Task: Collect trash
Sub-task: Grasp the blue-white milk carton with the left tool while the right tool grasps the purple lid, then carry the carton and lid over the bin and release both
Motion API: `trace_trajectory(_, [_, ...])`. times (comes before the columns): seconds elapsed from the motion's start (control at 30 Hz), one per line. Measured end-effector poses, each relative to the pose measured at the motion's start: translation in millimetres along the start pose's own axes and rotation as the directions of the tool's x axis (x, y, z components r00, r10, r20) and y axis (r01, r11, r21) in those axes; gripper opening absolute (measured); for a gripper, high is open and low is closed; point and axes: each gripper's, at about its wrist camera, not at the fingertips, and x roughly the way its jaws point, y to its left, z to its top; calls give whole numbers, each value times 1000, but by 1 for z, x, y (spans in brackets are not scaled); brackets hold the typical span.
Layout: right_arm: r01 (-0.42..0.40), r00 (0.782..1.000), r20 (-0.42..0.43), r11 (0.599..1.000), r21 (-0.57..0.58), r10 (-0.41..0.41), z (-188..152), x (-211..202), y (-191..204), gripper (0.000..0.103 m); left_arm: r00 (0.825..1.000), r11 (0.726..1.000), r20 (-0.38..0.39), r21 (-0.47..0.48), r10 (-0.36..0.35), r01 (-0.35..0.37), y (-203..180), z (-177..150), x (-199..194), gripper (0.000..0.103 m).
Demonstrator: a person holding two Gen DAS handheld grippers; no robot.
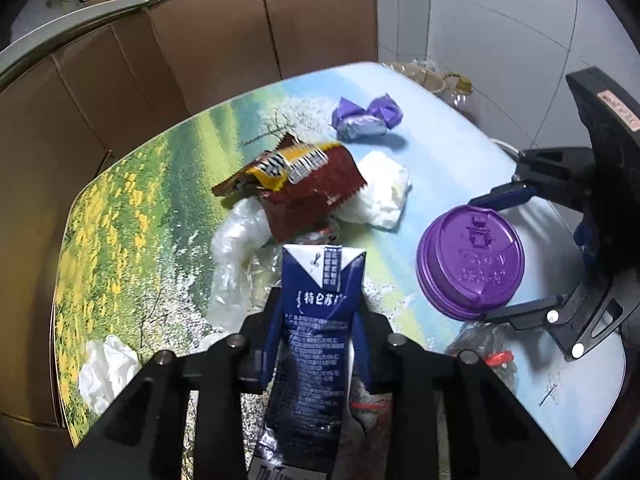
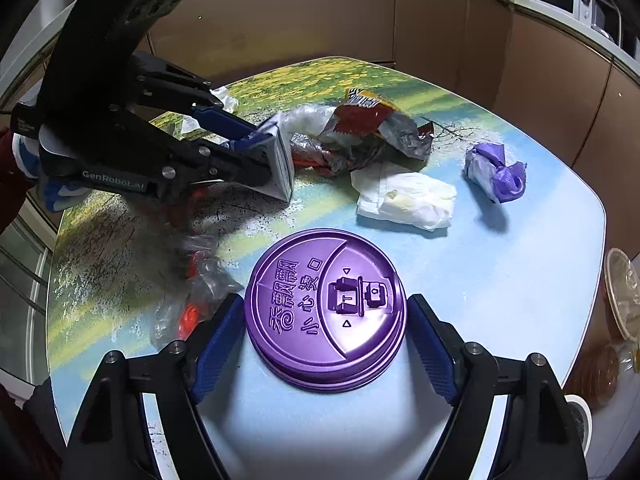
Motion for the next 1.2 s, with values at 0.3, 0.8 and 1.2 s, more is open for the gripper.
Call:
trace_trajectory(0.3, [9, 996, 90, 999, 36, -13, 3, -39, 4, 81, 994, 995, 97, -93, 42, -33, 11, -4, -42, 29])
trace_trajectory(0.8, [-17, 971, 241, 997, 69, 0, 5, -94, 2, 81, 966, 974, 242, -224, 91, -35, 11, 11, -111, 29])
trace_trajectory(1.2, [184, 934, 221, 910, 372, -280, -89, -159, -137, 81, 930, 972, 307, -54, -201, 228, -142, 144, -41, 29])
